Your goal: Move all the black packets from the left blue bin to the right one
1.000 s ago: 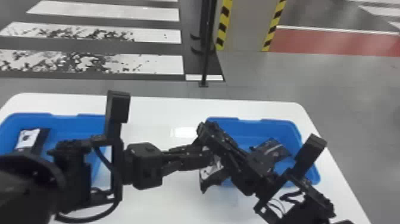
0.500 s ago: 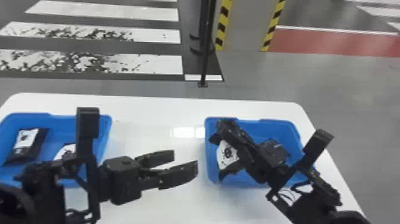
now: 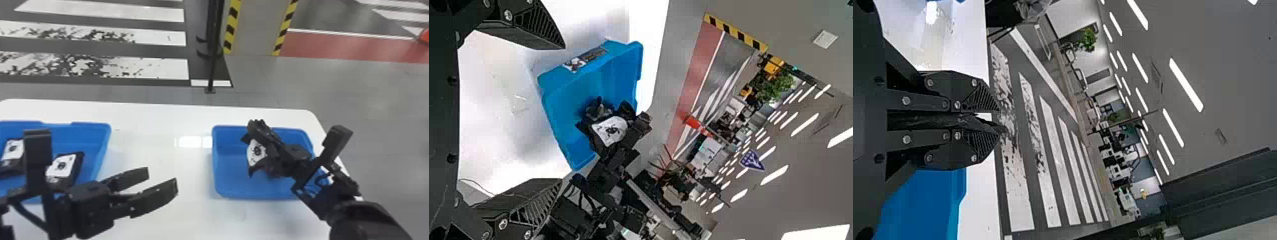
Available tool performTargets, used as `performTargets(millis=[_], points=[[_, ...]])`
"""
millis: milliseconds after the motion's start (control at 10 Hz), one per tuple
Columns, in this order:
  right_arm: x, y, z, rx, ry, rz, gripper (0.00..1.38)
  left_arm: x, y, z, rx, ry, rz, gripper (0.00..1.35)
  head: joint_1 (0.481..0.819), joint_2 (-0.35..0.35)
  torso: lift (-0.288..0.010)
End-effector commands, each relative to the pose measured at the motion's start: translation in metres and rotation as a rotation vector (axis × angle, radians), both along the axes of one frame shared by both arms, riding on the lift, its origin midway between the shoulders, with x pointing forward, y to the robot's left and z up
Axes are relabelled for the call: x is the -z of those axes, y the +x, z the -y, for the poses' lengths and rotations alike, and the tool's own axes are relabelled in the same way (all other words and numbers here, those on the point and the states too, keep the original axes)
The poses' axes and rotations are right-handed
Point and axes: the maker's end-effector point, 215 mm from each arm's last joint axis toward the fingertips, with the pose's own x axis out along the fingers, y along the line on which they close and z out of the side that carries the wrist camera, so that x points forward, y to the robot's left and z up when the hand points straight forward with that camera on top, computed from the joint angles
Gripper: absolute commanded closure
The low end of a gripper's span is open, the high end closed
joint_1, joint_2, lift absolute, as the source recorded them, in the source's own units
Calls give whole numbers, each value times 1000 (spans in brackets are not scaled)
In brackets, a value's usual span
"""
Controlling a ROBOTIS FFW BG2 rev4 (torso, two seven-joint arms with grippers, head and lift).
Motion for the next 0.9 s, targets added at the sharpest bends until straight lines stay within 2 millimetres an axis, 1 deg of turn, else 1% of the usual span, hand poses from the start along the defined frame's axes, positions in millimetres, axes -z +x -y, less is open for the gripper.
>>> performTargets(millis=[0, 200, 300, 400, 500, 600, 700, 800], points=[[7, 9, 23, 43, -41, -8, 918, 0, 2, -18, -45, 16, 13, 159, 695, -167, -150], [16, 7, 49, 92, -92, -21, 348, -2, 8, -36, -87, 31, 29, 159, 695, -173, -150], [12, 0, 58, 110, -123, -9, 153, -4, 12, -43, -105, 43, 40, 159, 695, -179, -150], [7, -11, 63, 126, -143, 14, 94, -4, 19, -57, -134, 66, 52, 157, 695, -181, -150], [2, -29, 61, 134, -154, 37, 116, -3, 27, -74, -173, 101, 61, 157, 695, -181, -150], [-7, -53, 56, 149, -182, 71, 113, -1, 36, -98, -222, 146, 66, 157, 695, -171, -150], [-12, -74, 51, 163, -189, 84, 113, 3, 41, -118, -265, 181, 60, 157, 695, -144, -150], [-17, -92, 49, 182, -184, 91, 116, 7, 46, -139, -309, 220, 52, 157, 695, -126, -150]])
